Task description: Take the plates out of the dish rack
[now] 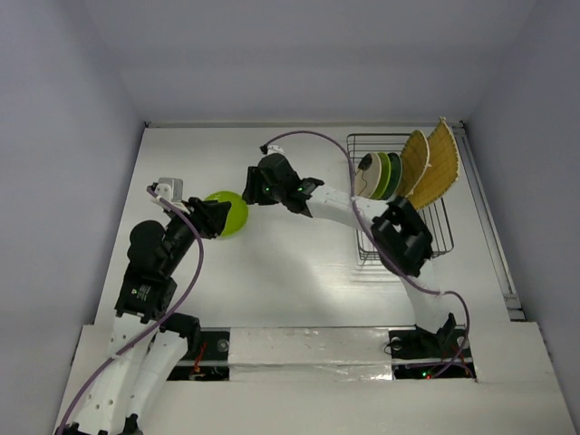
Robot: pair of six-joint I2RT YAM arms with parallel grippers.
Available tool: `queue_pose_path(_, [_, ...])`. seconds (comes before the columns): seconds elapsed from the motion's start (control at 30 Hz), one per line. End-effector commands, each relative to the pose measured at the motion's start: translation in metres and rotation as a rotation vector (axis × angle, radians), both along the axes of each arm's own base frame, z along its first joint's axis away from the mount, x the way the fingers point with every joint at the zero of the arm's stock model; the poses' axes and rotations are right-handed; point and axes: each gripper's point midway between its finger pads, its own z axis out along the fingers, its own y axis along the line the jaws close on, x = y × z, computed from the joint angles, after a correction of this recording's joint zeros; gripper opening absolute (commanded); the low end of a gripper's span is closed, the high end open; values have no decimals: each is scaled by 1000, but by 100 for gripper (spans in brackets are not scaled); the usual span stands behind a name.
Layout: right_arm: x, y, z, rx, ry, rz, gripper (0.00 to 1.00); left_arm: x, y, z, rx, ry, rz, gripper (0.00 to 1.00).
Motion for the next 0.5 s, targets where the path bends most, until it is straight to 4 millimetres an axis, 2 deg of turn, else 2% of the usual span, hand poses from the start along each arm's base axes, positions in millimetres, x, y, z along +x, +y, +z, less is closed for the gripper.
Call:
queue_pose_path(0.0, [9, -33, 134, 87, -300, -84, 53, 1, 0, 20, -15, -55, -1, 37])
queue_pose_path(0.03, [7, -68, 156, 49, -359, -188, 42, 1, -1, 20, -16, -54, -5, 37])
queue_pose_path(0.07, [5, -89, 166, 22, -392, -244, 32, 2, -1, 19, -17, -49, -9, 37])
queue_pose_path(0.1, [11, -118, 172, -22, -424, -295, 21, 2, -2, 17, -16, -45, -13, 37])
queue_pose_path(0.13, [11, -143, 178, -49, -444, -345, 7, 1, -4, 17, -15, -43, -22, 37])
queue_pose_path(0.17, [2, -172, 183, -60, -454, -373, 1, 2, -5, 16, -16, -38, -25, 37])
queue_pose_path(0.2, [10, -204, 184, -88, -456, -427, 0, 2, -5, 15, -17, -36, -30, 37])
queue_pose_path(0.3, [1, -274, 177, -180, -450, -527, 0, 2, -8, 13, -15, -27, -44, 37])
queue_pose_path(0.33, [5, -309, 170, -243, -438, -608, 0, 3, -5, 13, -15, -27, -35, 37])
queue_pose_path(0.4, [0, -344, 158, -319, -418, -649, 1, 4, -5, 12, -14, -22, -33, 37])
queue_pose_path(0.43, [2, -362, 150, -345, -396, -660, 6, 3, -6, 15, -19, -35, -39, 37])
queue_pose_path(0.47, [3, -369, 146, -357, -388, -662, 10, 5, -5, 17, -23, -41, -34, 37])
